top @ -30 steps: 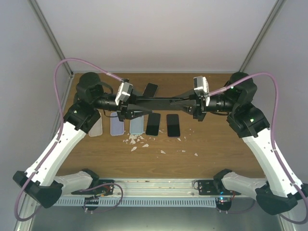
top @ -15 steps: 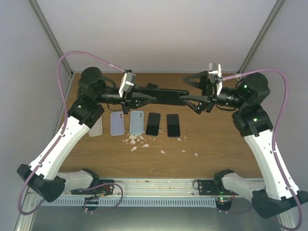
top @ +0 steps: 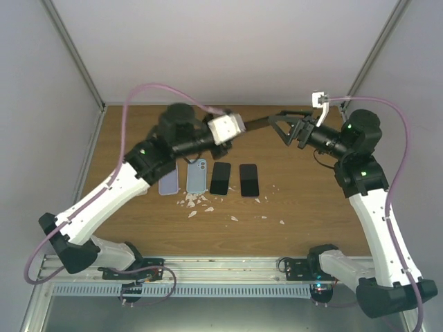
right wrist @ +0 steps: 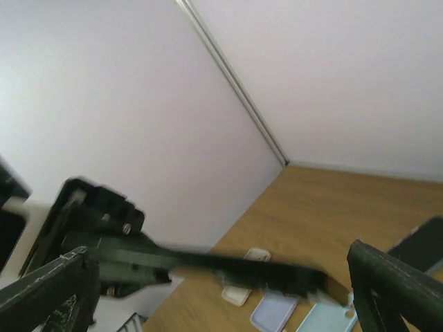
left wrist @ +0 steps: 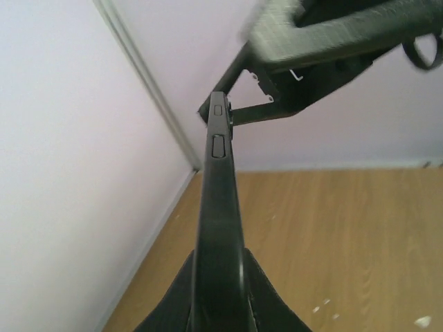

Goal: Take the phone out of the phone case
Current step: Place the phone at the center of the board.

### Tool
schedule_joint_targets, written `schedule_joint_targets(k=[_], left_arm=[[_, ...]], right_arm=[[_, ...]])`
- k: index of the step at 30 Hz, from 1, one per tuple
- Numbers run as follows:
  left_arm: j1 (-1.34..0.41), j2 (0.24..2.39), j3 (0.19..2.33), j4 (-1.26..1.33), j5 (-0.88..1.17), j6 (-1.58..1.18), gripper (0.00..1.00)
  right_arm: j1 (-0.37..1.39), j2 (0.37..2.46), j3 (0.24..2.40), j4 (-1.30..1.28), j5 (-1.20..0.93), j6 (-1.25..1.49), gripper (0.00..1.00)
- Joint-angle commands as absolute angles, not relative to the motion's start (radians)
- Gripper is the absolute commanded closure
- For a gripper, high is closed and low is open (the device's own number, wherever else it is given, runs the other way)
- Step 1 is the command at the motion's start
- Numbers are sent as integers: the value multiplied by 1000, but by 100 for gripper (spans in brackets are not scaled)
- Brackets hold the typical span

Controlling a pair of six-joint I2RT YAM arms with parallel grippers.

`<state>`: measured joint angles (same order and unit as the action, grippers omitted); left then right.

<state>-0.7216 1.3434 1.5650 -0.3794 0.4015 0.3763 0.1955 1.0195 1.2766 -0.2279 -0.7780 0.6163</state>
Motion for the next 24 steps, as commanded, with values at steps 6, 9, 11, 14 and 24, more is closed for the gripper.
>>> schedule_joint_targets(k=[6, 9, 11, 14, 24], left_arm=[[-1042, 1371, 1427, -115, -358, 976, 100], [-1089, 1381, 1367, -25, -429, 1086, 100], [-1104, 1389, 1324, 59, -473, 1160, 100], [-1105, 1400, 1309, 124, -510, 1213, 100], [-1105, 1411, 1275, 261, -569, 1369, 100]], right_arm=[[172, 990, 1128, -219, -810, 892, 7], [171, 986, 1104, -216, -827, 936, 11], [167, 983, 1094, -237, -827, 956, 11], [153, 980, 1087, -284, -809, 958, 10], [85, 975, 1010, -257, -870, 1070, 0]])
